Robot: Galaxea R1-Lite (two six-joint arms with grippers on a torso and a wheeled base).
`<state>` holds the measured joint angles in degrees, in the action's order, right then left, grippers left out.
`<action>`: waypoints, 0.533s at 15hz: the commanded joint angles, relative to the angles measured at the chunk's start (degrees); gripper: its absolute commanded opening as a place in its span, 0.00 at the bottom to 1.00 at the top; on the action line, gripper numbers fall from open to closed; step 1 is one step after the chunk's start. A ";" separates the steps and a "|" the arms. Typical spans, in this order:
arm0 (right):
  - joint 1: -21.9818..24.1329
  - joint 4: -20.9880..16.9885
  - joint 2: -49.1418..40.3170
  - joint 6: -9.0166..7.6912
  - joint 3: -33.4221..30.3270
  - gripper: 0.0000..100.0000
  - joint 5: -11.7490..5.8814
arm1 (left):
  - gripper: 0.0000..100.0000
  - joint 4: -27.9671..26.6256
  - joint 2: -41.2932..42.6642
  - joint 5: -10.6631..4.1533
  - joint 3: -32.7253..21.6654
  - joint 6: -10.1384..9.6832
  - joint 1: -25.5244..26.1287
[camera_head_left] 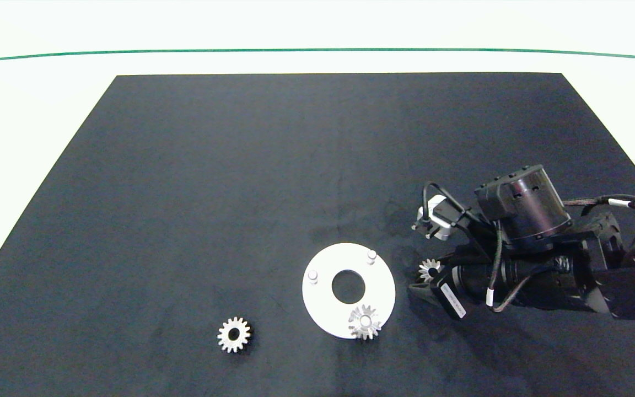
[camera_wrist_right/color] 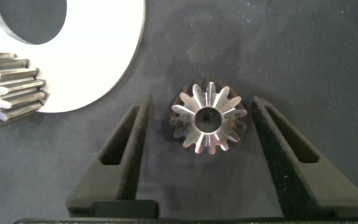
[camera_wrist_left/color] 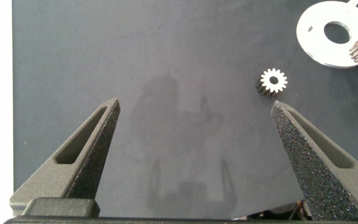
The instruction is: Install three planetary gears onto the carrier pins
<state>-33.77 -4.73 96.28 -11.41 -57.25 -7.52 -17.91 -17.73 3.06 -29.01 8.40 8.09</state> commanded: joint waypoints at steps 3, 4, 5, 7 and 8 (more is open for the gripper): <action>0.02 0.25 0.66 -0.10 -0.32 0.54 0.14 | 1.00 -0.11 -0.12 0.02 0.36 0.13 0.08; 0.02 0.25 0.66 -0.10 -0.32 0.52 0.14 | 1.00 -0.11 -0.03 0.02 0.36 0.04 0.08; 0.02 0.25 0.66 -0.10 -0.41 0.49 0.14 | 1.00 -0.11 -0.03 0.02 0.36 0.04 0.08; 0.02 0.25 0.66 -0.10 -0.41 0.46 0.14 | 1.00 -0.11 -0.03 0.02 0.27 0.04 0.08; 0.02 0.25 0.66 -0.10 -0.50 0.43 0.14 | 1.00 -0.11 0.06 0.02 0.27 0.04 0.08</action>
<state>-33.68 -4.40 96.88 -11.43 -57.64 -7.35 -17.91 -17.71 3.06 -28.71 8.40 8.18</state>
